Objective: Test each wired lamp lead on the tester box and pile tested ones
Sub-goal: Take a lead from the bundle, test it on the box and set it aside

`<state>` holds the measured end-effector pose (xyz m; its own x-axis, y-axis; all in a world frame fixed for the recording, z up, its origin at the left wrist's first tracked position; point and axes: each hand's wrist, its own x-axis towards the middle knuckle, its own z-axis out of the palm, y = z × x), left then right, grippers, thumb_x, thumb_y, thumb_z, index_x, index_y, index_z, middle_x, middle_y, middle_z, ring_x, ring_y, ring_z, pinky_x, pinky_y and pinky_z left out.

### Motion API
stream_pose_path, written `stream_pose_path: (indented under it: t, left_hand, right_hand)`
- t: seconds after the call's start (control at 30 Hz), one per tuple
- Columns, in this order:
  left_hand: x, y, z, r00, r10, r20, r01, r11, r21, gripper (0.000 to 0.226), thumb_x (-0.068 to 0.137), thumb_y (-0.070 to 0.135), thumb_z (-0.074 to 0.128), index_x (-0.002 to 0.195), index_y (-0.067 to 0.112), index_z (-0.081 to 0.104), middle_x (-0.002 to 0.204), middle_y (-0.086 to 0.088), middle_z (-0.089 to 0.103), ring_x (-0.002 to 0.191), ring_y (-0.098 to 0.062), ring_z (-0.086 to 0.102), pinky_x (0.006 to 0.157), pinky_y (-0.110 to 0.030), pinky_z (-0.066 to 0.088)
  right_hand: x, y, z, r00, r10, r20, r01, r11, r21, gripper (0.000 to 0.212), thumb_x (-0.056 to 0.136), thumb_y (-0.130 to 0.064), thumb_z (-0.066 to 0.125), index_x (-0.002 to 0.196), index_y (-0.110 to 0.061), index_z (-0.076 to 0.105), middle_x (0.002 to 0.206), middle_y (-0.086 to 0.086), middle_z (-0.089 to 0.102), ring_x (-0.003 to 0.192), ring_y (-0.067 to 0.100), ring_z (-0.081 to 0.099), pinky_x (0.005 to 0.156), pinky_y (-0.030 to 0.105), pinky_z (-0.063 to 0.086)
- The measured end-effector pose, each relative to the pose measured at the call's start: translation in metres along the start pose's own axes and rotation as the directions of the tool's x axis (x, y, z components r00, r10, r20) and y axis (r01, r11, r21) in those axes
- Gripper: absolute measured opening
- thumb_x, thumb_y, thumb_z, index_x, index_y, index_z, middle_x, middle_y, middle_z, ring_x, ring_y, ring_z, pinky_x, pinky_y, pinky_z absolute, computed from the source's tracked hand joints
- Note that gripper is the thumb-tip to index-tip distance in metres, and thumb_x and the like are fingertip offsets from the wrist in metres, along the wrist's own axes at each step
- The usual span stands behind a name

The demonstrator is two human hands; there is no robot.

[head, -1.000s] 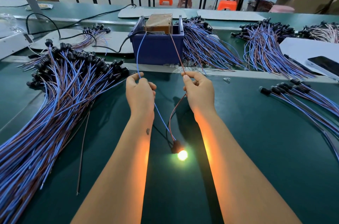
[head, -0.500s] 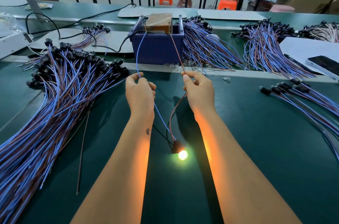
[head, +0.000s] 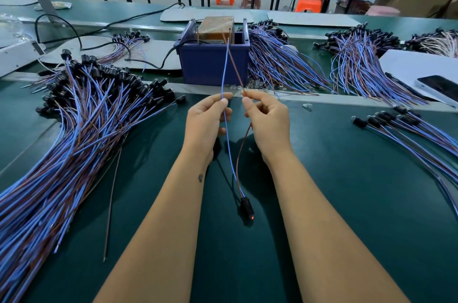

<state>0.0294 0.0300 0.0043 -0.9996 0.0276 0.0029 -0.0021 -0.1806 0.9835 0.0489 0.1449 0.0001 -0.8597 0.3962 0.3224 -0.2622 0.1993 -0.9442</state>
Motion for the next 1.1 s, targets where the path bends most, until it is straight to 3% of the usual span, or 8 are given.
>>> stream_pose_path:
  t: [0.23,0.4,0.53,0.63,0.73,0.83,0.97,1.1]
  left_hand:
    - [0.001,-0.001,0.000,0.996,-0.008,0.085,0.005,0.999,0.032,0.025,0.096,0.019,0.059,0.083,0.029,0.078,0.058,0.011,0.050,0.052,-0.004,0.042,0.049,-0.016,0.037]
    - [0.002,-0.001,0.001,0.995,-0.023,0.097,0.022,1.000,0.007,0.020,0.095,0.018,0.060,0.082,0.021,0.074,0.058,0.007,0.050,0.050,-0.007,0.040,0.044,-0.015,0.033]
    - [0.004,-0.002,0.000,0.995,-0.014,0.103,0.013,1.000,0.015,0.025,0.095,0.018,0.060,0.073,0.022,0.072,0.060,0.004,0.049,0.049,-0.006,0.040,0.044,-0.015,0.033]
    - [0.006,-0.003,0.000,0.997,-0.009,0.083,0.011,1.000,-0.021,0.022,0.096,0.016,0.058,0.078,0.019,0.069,0.055,0.007,0.050,0.048,-0.006,0.041,0.045,-0.015,0.033]
    - [0.008,-0.002,-0.001,1.000,0.003,0.031,0.000,0.996,-0.087,0.023,0.099,0.011,0.053,0.080,0.017,0.065,0.051,0.009,0.051,0.044,-0.003,0.043,0.040,-0.014,0.035]
    - [0.009,-0.001,-0.003,1.000,-0.002,-0.018,-0.001,0.992,-0.122,0.024,0.099,0.010,0.052,0.080,0.018,0.065,0.052,0.009,0.050,0.044,-0.003,0.044,0.038,-0.015,0.037]
    - [0.012,0.000,-0.006,0.995,-0.059,-0.081,0.037,0.966,-0.257,0.020,0.099,0.011,0.054,0.080,0.015,0.062,0.052,0.010,0.052,0.046,-0.005,0.043,0.040,-0.016,0.037]
    - [0.011,0.000,-0.005,0.995,-0.071,-0.069,0.049,0.959,-0.279,0.020,0.098,0.011,0.056,0.080,0.017,0.058,0.057,0.008,0.062,0.047,-0.004,0.048,0.043,-0.015,0.037]
  right_hand:
    - [-0.001,-0.003,0.004,0.998,0.068,0.018,-0.069,0.994,0.090,0.005,0.089,-0.009,0.068,0.091,-0.013,0.067,0.079,0.008,0.066,0.068,0.014,0.056,0.066,0.034,0.050]
    - [-0.002,-0.004,0.003,0.991,0.093,0.101,-0.112,0.973,0.200,0.016,0.088,0.005,0.063,0.087,-0.009,0.070,0.077,0.003,0.071,0.066,0.008,0.066,0.065,0.021,0.055]
    - [-0.004,-0.005,0.005,0.982,0.080,0.170,-0.117,0.969,0.217,0.023,0.088,0.009,0.061,0.082,-0.012,0.069,0.070,0.001,0.069,0.063,0.009,0.065,0.064,0.023,0.056]
    - [-0.006,-0.003,0.005,0.980,0.038,0.195,-0.056,0.995,0.088,0.031,0.088,0.012,0.054,0.092,-0.015,0.067,0.072,0.002,0.064,0.062,0.011,0.060,0.062,0.023,0.053]
    - [-0.011,-0.003,0.007,0.957,-0.028,0.287,0.057,0.994,-0.094,0.040,0.085,0.004,0.063,0.104,-0.030,0.062,0.077,0.000,0.060,0.062,0.011,0.055,0.063,0.024,0.051]
    - [-0.013,-0.005,0.008,0.935,-0.063,0.350,0.109,0.987,-0.114,0.049,0.081,0.004,0.065,0.114,-0.032,0.059,0.081,-0.005,0.061,0.069,0.012,0.058,0.071,0.028,0.054]
    - [-0.010,-0.006,0.002,0.936,0.012,0.351,-0.012,1.000,-0.005,0.043,0.081,-0.010,0.077,0.116,-0.030,0.063,0.082,0.004,0.063,0.068,0.006,0.057,0.071,0.023,0.051]
    - [-0.005,-0.006,-0.001,0.975,0.040,0.217,-0.105,0.949,0.296,0.015,0.099,-0.020,0.056,0.107,-0.022,0.069,0.079,0.007,0.061,0.066,0.010,0.058,0.064,0.023,0.048]
